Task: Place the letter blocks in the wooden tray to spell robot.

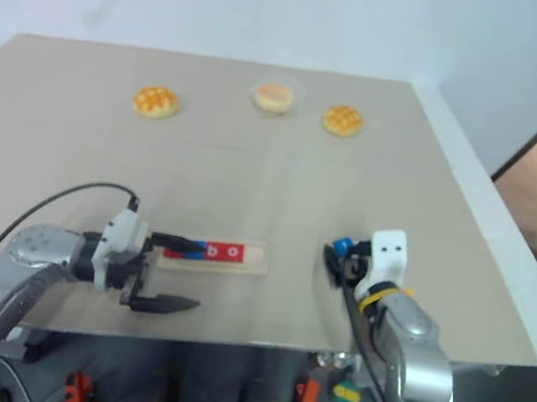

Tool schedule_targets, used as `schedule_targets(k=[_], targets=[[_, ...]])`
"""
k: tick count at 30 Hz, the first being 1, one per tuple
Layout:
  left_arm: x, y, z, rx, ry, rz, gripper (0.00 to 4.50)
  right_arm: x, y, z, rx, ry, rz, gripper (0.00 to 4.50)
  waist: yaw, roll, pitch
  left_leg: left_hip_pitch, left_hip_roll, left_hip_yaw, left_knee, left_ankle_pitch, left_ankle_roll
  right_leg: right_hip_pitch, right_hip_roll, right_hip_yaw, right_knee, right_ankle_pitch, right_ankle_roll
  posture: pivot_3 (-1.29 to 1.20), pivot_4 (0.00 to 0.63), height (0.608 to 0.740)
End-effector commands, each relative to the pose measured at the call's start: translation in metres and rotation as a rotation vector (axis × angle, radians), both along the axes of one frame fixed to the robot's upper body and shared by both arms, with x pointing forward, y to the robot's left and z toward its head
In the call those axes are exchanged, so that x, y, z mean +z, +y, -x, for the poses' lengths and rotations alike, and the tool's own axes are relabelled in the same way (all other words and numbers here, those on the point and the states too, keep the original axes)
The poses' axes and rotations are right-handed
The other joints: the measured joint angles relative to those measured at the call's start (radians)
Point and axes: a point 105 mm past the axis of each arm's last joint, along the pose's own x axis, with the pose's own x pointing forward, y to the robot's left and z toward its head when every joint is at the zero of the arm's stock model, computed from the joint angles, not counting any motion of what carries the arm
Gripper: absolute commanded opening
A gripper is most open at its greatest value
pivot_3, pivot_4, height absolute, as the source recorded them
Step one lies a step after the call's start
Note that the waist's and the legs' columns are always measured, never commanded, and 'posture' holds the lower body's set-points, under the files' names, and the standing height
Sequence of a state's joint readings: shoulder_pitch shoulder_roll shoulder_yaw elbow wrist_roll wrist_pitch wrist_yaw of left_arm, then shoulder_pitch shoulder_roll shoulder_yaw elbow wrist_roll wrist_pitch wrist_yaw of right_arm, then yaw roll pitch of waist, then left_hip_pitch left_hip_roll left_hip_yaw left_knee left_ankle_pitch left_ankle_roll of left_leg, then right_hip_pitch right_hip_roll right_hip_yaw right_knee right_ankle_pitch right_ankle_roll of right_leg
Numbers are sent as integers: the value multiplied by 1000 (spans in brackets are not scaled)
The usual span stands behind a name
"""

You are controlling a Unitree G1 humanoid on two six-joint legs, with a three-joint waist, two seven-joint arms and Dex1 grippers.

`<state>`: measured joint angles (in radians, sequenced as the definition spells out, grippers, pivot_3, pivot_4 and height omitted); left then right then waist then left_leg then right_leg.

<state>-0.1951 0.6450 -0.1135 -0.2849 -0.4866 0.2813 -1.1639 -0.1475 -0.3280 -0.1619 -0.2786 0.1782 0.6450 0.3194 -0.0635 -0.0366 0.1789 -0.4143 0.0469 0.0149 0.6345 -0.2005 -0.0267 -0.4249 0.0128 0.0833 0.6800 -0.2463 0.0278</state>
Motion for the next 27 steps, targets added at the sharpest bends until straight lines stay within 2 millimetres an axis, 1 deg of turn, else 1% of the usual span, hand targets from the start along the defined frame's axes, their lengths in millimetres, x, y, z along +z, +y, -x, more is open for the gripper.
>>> schedule_targets(k=[1, 5, 6, 9, 13, 16, 19, 22, 27], targets=[[6, 0, -1, 1, -38, 4, 4500, -5, 2, 3, -29, 8, 12, 2952, 0, 0, 0, 0, 0, 0, 0, 0, 0, 0, 0, 0, 0, 0, 0, 0, 150, 739], [3, 1, 1, 8, -31, 0, 4500, -8, 12, 9, -32, 10, 8, 1468, 1, -1, 0, 1, 0, 0, 0, 0, 0, 1, 0, 0, 0, 0, 0, 0, 150, 739], [3, 1, 1, 8, -30, -1, 4500, -9, 14, 10, -36, 11, 6, 1228, 1, -1, 0, 1, 0, 0, 0, 0, 0, 1, 0, 0, 0, 0, 0, 0, 150, 739], [1, 1, 1, 12, -22, -1, 4500, -9, 24, 17, -32, 19, 2, 1217, 2, -1, 0, 0, 0, -1, 0, 0, 0, 1, 0, 0, 0, 0, 0, 0, 150, 739], [-1, 2, 1, 25, -16, -3, 4500, 1, 46, 21, -20, 20, -20, 1217, -2, -1, 0, 1, 1, -1, 0, 0, 0, 1, 1, -1, 0, 0, -1, 0, 150, 739], [-4, 2, 2, 28, -9, -5, 4500, 9, 66, 20, 22, 29, -28, 1217, -6, 0, 0, 1, 1, -1, 0, 0, 0, 1, 1, -1, 0, 0, -2, 0, 150, 739], [-8, 3, 4, 26, 0, -15, 4500, 19, 92, 15, 49, 43, -63, 1217, -12, 0, 0, 1, 2, -1, 0, 0, 0, 0, 1, 0, 0, 0, -3, 0, 150, 739], [-9, 2, 5, 23, 2, -16, 4500, 18, 102, 14, 79, 66, -37, 1217, -11, 0, 0, 1, 2, -1, 0, 0, 0, 0, 1, -1, 0, 1, -3, 0, 150, 739], [-7, 1, 3, 32, -10, -7, 4500, 16, 106, 14, 90, 90, -21, 1217, -6, -1, -1, -3, 0, -2, 0, 0, 0, -1, -1, -2, -1, -1, 0, 0, 150, 739]])
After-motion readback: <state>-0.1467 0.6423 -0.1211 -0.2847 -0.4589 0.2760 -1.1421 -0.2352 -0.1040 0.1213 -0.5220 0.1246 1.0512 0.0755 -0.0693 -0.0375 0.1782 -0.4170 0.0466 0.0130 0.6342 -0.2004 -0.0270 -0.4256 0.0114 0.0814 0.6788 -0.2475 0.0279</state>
